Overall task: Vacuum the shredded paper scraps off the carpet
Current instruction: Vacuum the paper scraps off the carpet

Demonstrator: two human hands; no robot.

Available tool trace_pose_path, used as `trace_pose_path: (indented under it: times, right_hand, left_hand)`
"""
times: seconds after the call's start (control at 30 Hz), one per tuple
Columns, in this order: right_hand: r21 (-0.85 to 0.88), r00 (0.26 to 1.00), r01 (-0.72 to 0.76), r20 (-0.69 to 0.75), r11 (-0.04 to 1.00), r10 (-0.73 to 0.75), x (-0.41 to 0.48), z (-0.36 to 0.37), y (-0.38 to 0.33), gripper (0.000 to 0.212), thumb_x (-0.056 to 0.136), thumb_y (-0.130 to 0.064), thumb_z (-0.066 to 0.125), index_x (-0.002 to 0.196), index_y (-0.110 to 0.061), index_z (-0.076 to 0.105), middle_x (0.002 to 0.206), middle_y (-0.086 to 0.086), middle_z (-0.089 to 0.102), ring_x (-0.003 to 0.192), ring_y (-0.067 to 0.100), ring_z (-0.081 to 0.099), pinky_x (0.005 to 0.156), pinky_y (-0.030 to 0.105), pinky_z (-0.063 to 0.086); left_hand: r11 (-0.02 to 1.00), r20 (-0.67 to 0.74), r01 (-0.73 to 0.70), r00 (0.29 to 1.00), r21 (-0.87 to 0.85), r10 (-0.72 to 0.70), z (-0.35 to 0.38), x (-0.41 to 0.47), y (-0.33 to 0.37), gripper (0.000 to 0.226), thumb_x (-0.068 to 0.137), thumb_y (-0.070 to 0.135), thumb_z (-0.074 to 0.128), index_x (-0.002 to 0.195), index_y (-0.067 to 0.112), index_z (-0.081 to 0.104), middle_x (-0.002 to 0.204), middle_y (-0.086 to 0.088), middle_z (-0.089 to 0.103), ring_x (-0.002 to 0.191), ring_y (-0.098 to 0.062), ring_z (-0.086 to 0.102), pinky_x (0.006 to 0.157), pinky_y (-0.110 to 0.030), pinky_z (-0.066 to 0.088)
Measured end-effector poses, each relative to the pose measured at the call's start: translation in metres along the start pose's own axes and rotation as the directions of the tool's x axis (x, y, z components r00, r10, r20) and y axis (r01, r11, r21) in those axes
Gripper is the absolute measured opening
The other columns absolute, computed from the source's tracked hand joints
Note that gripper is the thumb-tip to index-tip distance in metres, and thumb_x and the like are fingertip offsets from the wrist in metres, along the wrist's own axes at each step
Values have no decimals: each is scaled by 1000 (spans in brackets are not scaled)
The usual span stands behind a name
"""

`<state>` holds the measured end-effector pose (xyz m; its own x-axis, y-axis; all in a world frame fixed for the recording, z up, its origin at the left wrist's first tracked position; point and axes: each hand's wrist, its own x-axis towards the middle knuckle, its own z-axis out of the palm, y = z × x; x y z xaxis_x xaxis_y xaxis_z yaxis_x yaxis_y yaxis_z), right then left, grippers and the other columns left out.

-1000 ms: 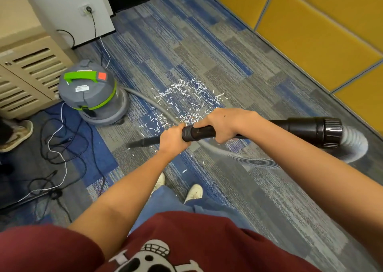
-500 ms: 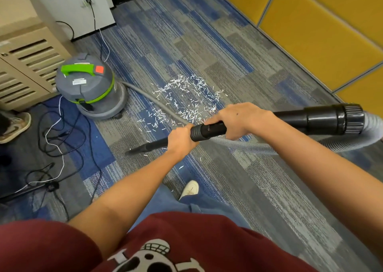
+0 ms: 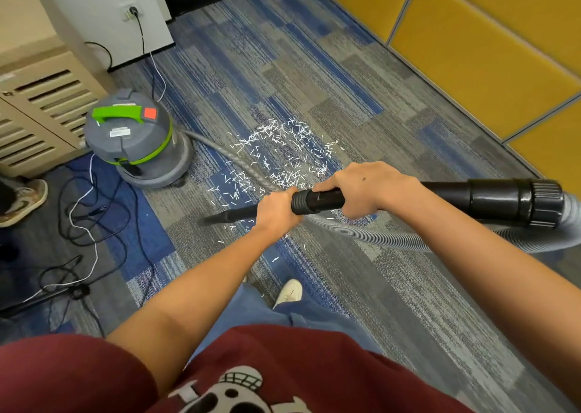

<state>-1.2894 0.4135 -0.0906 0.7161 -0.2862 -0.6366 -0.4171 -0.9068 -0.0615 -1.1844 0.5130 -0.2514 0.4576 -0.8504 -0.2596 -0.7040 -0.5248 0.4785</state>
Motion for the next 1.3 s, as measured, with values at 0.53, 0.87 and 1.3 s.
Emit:
trace_pose_path:
  times: [0.53, 0.87, 1.3]
  right_hand:
    - [85, 994, -71, -83, 994, 78, 23, 37, -24, 54, 89, -16, 51, 138, -35, 39, 89, 1, 49, 79, 22, 52, 67, 31, 41]
    - [249, 988, -144, -13, 958, 152, 30, 55, -53, 56, 88, -16, 52, 141, -29, 37, 96, 2, 49, 83, 22, 55, 70, 30, 45]
    - [193, 978, -199, -23, 961, 207, 1, 68, -51, 54, 87, -15, 53, 137, -30, 39, 91, 1, 51, 74, 17, 53, 60, 27, 41]
  left_hand:
    - [994, 75, 34, 997, -104, -27, -2, 15, -20, 48, 71, 16, 76, 115, 17, 56, 112, -9, 59, 102, -30, 57, 87, -41, 47]
    - [997, 162, -64, 984, -53, 72, -2, 6, -36, 40, 71, 22, 72, 109, 20, 60, 103, -4, 65, 93, -25, 62, 83, -38, 51]
    - [988, 158, -151, 975, -25, 153, 8, -13, -19, 36, 72, 26, 71, 104, 15, 61, 93, -6, 69, 88, -27, 65, 81, -37, 53]
